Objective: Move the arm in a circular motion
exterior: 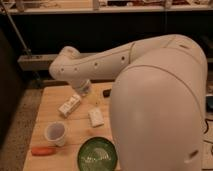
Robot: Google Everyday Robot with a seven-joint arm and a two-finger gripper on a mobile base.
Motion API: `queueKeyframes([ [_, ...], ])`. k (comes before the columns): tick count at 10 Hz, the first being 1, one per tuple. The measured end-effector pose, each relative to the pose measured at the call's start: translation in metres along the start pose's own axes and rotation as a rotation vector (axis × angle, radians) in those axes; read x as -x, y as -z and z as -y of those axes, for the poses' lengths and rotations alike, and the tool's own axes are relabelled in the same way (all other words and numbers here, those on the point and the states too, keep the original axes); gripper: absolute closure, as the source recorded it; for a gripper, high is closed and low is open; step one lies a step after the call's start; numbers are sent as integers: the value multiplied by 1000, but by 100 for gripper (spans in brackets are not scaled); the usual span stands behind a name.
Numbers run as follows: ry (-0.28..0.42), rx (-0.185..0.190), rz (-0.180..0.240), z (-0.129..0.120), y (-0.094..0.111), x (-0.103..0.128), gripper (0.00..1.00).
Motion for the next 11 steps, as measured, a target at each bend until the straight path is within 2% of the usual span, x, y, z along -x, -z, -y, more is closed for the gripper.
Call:
queueKeyframes([
  [2, -76, 1, 59, -4, -39, -70, 20],
  [6, -226, 38, 117, -41, -87, -151, 20],
  [8, -323, 87, 122, -78, -102, -185, 20],
  [9, -393, 124, 116, -105, -107, -202, 20],
  [11, -473, 156, 113, -143, -111, -224, 20],
])
